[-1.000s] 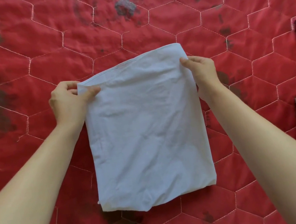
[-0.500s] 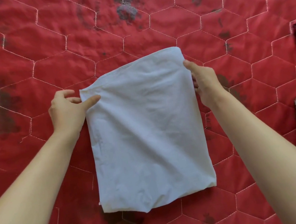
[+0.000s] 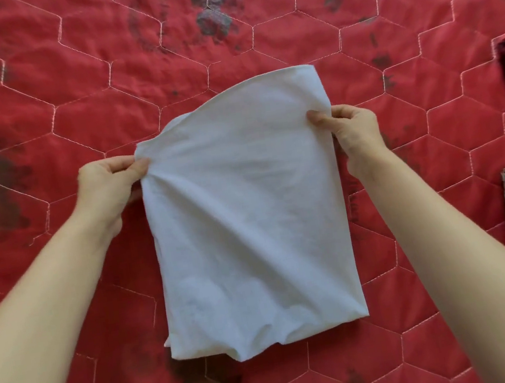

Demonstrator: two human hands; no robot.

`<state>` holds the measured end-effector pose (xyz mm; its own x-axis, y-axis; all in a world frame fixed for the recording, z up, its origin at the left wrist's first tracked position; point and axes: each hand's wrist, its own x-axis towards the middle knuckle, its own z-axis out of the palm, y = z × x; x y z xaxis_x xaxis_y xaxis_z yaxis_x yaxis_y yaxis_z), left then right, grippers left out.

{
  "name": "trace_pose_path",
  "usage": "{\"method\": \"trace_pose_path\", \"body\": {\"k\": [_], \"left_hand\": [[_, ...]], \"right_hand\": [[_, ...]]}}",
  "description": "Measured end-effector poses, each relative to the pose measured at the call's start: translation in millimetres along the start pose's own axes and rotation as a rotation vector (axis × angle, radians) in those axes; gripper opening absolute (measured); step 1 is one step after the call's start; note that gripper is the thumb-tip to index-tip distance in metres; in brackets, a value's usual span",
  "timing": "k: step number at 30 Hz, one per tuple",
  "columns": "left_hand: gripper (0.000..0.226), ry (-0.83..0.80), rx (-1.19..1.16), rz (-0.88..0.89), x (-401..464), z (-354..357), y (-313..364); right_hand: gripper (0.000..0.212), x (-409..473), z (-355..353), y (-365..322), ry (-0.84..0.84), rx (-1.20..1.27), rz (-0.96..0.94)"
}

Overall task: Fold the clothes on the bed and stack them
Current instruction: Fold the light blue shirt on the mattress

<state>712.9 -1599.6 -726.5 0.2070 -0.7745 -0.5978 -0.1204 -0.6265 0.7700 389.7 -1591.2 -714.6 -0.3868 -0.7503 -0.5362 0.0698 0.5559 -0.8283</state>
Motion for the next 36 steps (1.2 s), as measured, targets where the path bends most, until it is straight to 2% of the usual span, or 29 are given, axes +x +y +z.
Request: {"method": "trace_pose_path", "body": {"k": [1,3,7,11,15,18,23,31,36], "left_hand": [[0.005,0.012,0.012,-0.014,4,3,-3],[0.016,0.060,0.041,0.004,9,8,-10],[0.033,0.283,0.271,0.195,-19,4,-23],[0.027,0.343,0.406,0.292,-94,-2,-57],[0.023,0.290,0.464,0.264,-161,-5,-101],[0.025,0.287,0.466,0.225,-190,-6,-121],[0.022,0.280,0.455,0.137,-209,-11,-134],[0.027,0.256,0.611,0.086,-216,-11,-143],[0.031,0.338,0.614,0.022,-226,5,-150]], "right_hand": [[0.019,2,3,4,0.007,-0.013,0.010],[0.021,4,4,11,0.034,-0.059,0.015],[0.028,-22,-11,30,0.056,-0.143,-0.027],[0.024,-82,-30,67,-0.007,-0.153,-0.011],[0.014,-132,-50,96,-0.002,-0.150,0.003],[0.014,-159,-61,112,-0.013,-0.104,0.055],[0.017,-192,-81,139,-0.088,-0.186,0.111],[0.032,-207,-100,155,-0.149,-0.296,0.016],[0.019,-209,-96,161,-0.104,-0.359,-0.035]]}}
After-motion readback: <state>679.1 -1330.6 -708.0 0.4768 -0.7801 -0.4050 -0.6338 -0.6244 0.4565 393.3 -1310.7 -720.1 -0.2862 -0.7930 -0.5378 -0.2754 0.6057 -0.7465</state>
